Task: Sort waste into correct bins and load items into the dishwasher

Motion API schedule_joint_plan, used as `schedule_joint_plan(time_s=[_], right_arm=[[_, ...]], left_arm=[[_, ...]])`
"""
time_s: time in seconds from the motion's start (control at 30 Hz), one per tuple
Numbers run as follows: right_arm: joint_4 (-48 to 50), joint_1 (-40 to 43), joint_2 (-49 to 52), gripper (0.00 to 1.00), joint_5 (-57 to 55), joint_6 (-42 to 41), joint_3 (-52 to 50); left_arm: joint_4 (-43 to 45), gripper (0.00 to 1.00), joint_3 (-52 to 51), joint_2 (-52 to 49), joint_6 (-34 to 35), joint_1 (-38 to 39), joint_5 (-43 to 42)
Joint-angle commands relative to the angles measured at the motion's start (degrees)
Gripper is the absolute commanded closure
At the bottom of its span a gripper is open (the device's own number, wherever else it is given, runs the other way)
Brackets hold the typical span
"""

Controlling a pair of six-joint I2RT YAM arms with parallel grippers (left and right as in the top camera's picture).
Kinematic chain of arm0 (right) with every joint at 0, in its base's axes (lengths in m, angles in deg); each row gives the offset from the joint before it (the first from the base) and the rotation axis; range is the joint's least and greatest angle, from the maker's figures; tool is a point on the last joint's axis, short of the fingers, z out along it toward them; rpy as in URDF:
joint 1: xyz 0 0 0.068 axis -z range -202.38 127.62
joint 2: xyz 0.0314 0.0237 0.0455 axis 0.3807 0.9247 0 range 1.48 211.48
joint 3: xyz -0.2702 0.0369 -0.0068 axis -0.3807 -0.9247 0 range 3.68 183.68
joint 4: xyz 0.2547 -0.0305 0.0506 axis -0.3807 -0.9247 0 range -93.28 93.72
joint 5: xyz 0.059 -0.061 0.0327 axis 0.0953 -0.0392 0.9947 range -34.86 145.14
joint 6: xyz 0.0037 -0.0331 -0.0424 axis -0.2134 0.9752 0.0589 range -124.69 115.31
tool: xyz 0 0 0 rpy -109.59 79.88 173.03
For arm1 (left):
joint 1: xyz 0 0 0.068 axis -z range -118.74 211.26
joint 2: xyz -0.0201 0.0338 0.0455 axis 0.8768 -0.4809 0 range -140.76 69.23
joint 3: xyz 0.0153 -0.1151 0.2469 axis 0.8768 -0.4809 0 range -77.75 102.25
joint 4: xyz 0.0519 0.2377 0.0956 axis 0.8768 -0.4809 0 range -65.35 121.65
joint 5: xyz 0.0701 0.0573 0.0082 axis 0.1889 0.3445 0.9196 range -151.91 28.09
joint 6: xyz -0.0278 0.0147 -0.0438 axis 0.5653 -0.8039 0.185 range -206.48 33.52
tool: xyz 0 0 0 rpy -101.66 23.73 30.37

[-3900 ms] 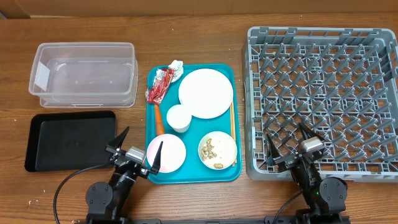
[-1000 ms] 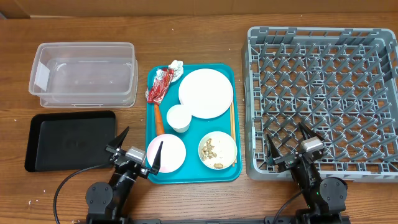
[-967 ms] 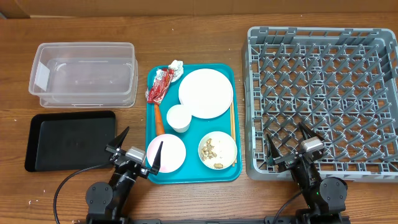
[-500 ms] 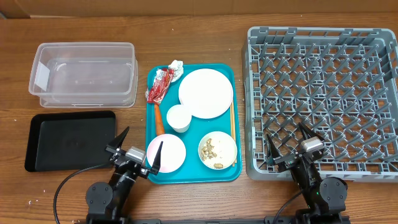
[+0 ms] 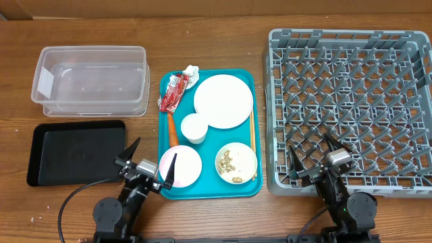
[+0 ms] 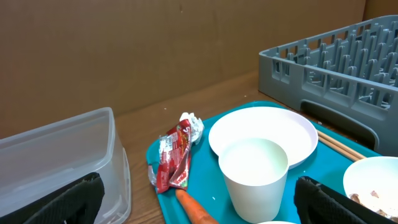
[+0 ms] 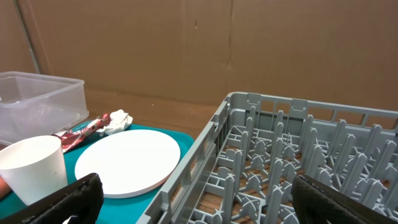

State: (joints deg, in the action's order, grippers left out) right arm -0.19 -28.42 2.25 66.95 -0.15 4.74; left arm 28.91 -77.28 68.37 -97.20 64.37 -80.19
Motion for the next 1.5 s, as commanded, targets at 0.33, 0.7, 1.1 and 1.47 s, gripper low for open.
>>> schedule_joint_plan(time_s=[0.33, 0.7, 1.1, 1.47], right_arm=[[0.4, 0.2, -0.6, 0.0, 0.0, 0.0, -0.6], [0.4, 0.2, -0.6, 0.0, 0.0, 0.0, -0.6], [0.4, 0.2, -0.6, 0.0, 0.0, 0.0, -0.6], [0.4, 0.2, -0.6, 0.0, 0.0, 0.0, -0.6]], left_arm=[[0.0, 0.0, -0.2, 0.5, -0.4, -0.1, -0.6], [0.0, 0.0, -0.2, 0.5, -0.4, -0.1, -0.6], [0.0, 0.0, -0.2, 0.5, -0.4, -0.1, -0.7], [5.7, 0.0, -0.2, 0.5, -9.2, -0.2, 4.1]])
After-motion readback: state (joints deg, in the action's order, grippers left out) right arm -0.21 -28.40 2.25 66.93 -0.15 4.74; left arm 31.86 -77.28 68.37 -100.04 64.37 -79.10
